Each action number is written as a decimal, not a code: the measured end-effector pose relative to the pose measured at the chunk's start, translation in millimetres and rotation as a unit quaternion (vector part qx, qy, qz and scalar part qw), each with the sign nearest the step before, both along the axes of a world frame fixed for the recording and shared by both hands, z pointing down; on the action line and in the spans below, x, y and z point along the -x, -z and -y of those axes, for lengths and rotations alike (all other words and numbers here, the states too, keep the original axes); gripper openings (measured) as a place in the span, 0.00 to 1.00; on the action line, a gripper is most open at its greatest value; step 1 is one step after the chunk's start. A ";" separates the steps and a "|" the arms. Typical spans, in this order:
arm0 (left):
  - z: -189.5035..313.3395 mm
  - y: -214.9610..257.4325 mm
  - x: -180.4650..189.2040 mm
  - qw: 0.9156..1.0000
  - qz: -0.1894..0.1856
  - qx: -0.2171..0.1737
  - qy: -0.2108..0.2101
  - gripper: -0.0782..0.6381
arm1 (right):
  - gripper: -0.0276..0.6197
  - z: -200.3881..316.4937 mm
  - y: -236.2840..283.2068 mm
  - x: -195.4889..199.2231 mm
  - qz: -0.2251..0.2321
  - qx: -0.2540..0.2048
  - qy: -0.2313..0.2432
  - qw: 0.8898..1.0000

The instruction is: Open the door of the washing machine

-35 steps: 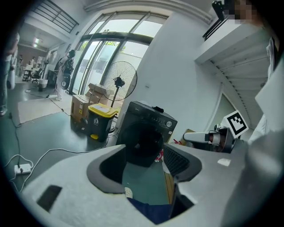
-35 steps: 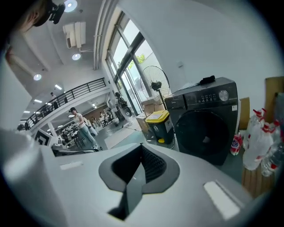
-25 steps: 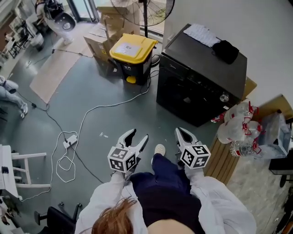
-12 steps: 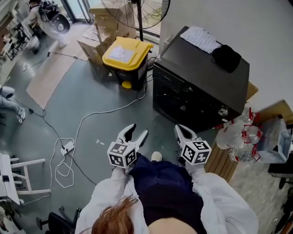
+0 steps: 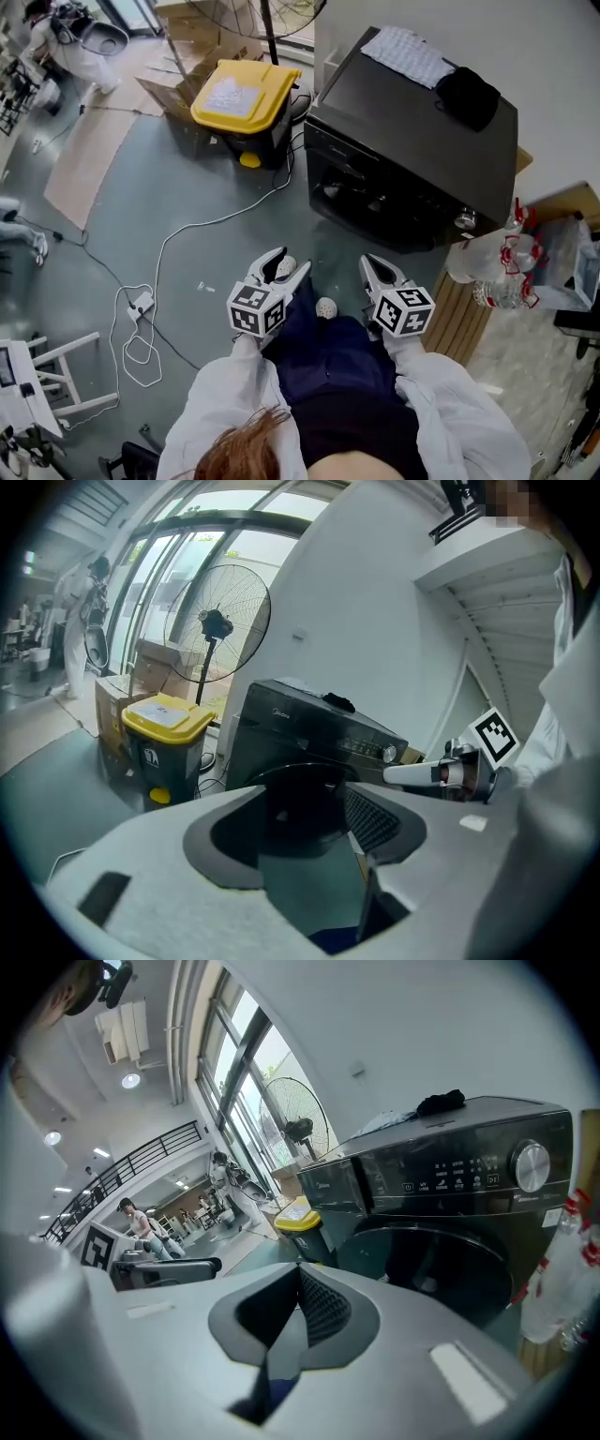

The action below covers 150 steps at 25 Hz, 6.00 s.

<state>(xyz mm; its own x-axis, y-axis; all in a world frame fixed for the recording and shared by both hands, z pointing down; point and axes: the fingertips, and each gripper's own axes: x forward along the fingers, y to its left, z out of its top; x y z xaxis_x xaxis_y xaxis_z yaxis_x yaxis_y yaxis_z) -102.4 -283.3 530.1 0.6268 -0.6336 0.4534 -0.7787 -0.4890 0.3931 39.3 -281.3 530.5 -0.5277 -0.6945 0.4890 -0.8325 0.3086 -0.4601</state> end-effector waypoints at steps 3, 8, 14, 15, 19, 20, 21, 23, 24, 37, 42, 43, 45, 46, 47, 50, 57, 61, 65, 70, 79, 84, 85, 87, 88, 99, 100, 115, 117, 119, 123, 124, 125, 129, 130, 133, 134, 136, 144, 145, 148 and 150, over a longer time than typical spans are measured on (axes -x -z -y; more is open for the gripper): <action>33.0 -10.0 0.3 1.000 0.004 0.005 -0.025 0.46 | 0.06 20.2 -7.9 1.1 -0.007 0.011 -0.016 1.000; 88.2 -43.1 -1.3 0.994 0.047 0.019 -0.099 0.45 | 0.06 60.1 -20.9 4.6 -0.015 0.029 -0.058 0.998; 144.4 -86.0 -11.5 0.970 0.112 0.025 -0.215 0.45 | 0.06 95.2 -43.5 10.9 -0.029 0.066 -0.119 0.990; 153.9 -92.5 -13.0 0.964 0.122 0.024 -0.236 0.45 | 0.06 99.6 -46.7 14.0 -0.029 0.075 -0.129 0.988; 183.9 -123.2 -21.7 0.934 0.161 0.006 -0.320 0.45 | 0.06 114.2 -58.1 24.5 -0.027 0.103 -0.176 0.979; 189.0 -132.2 -23.8 0.925 0.171 0.002 -0.339 0.45 | 0.06 118.1 -61.1 26.4 -0.028 0.107 -0.186 0.976; 193.8 -141.3 -26.0 0.916 0.182 -0.003 -0.358 0.44 | 0.06 121.9 -64.2 27.9 -0.030 0.109 -0.196 0.974; 202.3 -159.1 -32.5 0.899 0.202 -0.012 -0.388 0.44 | 0.06 128.4 -70.4 28.6 -0.034 0.112 -0.214 0.970; 205.8 -167.5 -37.0 0.892 0.211 -0.017 -0.400 0.44 | 0.06 130.4 -73.1 27.7 -0.035 0.114 -0.222 0.968; 218.7 -238.2 -85.9 0.813 0.286 -0.078 -0.502 0.42 | 0.06 89.2 -97.4 12.7 -0.044 0.169 -0.310 0.935; 223.7 -245.9 -92.0 0.801 0.299 -0.098 -0.509 0.31 | 0.06 77.3 -101.5 8.0 -0.043 0.178 -0.327 0.927; 225.5 -245.8 -92.4 0.801 0.300 -0.104 -0.507 0.28 | 0.06 76.6 -102.2 8.3 -0.043 0.178 -0.328 0.927; 227.0 -245.2 -92.1 0.800 0.300 -0.111 -0.508 0.25 | 0.06 76.8 -102.4 10.5 -0.042 0.178 -0.329 0.926; 226.9 -245.0 -92.2 0.798 0.300 -0.111 -0.510 0.25 | 0.06 77.2 -102.4 11.9 -0.041 0.178 -0.328 0.927; 226.3 -244.8 -92.3 0.797 0.300 -0.110 -0.513 0.24 | 0.06 77.7 -102.4 13.4 -0.041 0.178 -0.327 0.927; 222.1 -245.3 -90.0 0.793 0.304 -0.105 -0.518 0.24 | 0.06 78.2 -101.2 19.4 -0.040 0.179 -0.319 0.930; 210.1 -244.8 -80.7 0.792 0.320 -0.096 -0.512 0.23 | 0.06 86.5 -90.6 18.4 -0.046 0.164 -0.299 0.939; 190.0 -246.2 -72.0 0.788 0.322 -0.091 -0.516 0.22 | 0.06 78.4 -90.9 16.2 -0.046 0.161 -0.287 0.943; 158.8 -246.5 -62.7 0.793 0.318 -0.077 -0.514 0.22 | 0.06 56.9 -94.5 12.9 -0.043 0.164 -0.276 0.946; 117.7 -249.6 -50.2 0.802 0.327 -0.062 -0.495 0.22 | 0.06 30.5 -97.8 3.9 -0.036 0.154 -0.254 0.954; 39.2 -252.2 -45.0 0.831 0.337 -0.020 -0.442 0.21 | 0.06 -33.0 -95.3 -22.1 -0.021 0.127 -0.203 0.971; -6.8 -252.1 -50.5 0.848 0.341 0.000 -0.407 0.21 | 0.06 -69.8 -96.0 -29.9 -0.002 0.118 -0.182 0.976; -16.4 -251.5 -51.8 0.849 0.342 0.001 -0.403 0.21 | 0.06 -76.8 -95.4 -30.2 0.002 0.116 -0.175 0.978; -33.9 -250.7 -54.8 0.850 0.346 0.000 -0.397 0.21 | 0.06 -89.5 -94.5 -30.6 0.009 0.115 -0.163 0.980; -41.8 -250.6 -56.0 0.851 0.347 0.001 -0.394 0.21 | 0.06 -95.0 -94.3 -30.8 0.014 0.115 -0.158 0.981; -119.4 -249.8 -75.6 0.882 0.306 0.028 -0.358 0.20 | 0.06 -152.0 -109.2 -52.0 0.012 0.126 -0.167 0.978; -125.7 -249.4 -78.2 0.886 0.300 0.033 -0.353 0.20 | 0.06 -156.2 -111.1 -54.3 0.012 0.128 -0.171 0.977; -212.0 -249.3 -128.0 0.926 0.260 0.057 -0.268 0.20 | 0.06 -237.1 -112.6 -73.8 0.014 0.107 -0.163 0.981; -222.0 -250.1 -135.0 0.932 0.250 0.064 -0.256 0.21 | 0.06 -251.7 -107.8 -77.9 0.021 0.101 -0.174 0.979; -228.4 -249.7 -141.9 0.935 0.247 0.062 -0.247 0.21 | 0.06 -265.1 -101.6 -84.2 0.030 0.096 -0.193 0.976; -242.7 -249.3 -151.8 0.938 0.249 0.075 -0.229 0.20 | 0.06 -298.5 -91.8 -95.3 0.032 0.096 -0.217 0.971; -244.7 -249.5 -154.4 0.939 0.250 0.078 -0.224 0.20 | 0.06 -305.8 -89.2 -98.7 0.030 0.096 -0.220 0.970; -246.5 -249.6 -157.4 0.939 0.251 0.080 -0.219 0.20 | 0.06 -312.8 -86.0 -102.4 0.028 0.096 -0.223 0.970; -265.6 -249.2 -172.6 0.938 0.253 0.091 -0.220 0.20 | 0.06 -347.1 -77.3 -117.8 0.021 0.106 -0.237 0.965; -271.4 -248.6 -177.6 0.937 0.251 0.093 -0.225 0.20 | 0.06 -354.7 -77.5 -121.7 0.020 0.111 -0.242 0.964; -283.7 -246.8 -194.1 0.938 0.241 0.095 -0.232 0.21 | 0.06 -369.0 -80.5 -133.8 0.019 0.120 -0.253 0.960; -287.9 -246.9 -199.8 0.939 0.236 0.096 -0.231 0.21 | 0.06 -373.1 -82.6 -137.7 0.021 0.122 -0.255 0.959; -298.9 -247.1 -212.4 0.941 0.228 0.101 -0.230 0.21 | 0.06 -382.4 -87.1 -145.3 0.027 0.127 -0.258 0.957; -329.5 -246.9 -255.6 0.939 0.221 0.119 -0.235 0.22 | 0.06 -400.0 -87.7 -185.1 0.036 0.127 -0.254 0.958; -331.7 -246.5 -259.2 0.940 0.221 0.121 -0.231 0.22 | 0.06 -401.5 -87.7 -191.1 0.036 0.127 -0.252 0.959; -334.5 -245.0 -267.5 0.942 0.227 0.124 -0.216 0.22 | 0.06 -403.0 -86.5 -208.6 0.034 0.125 -0.241 0.962; -336.6 -245.5 -269.1 0.942 0.235 0.130 -0.202 0.22 | 0.06 -405.2 -86.3 -217.6 0.036 0.124 -0.236 0.963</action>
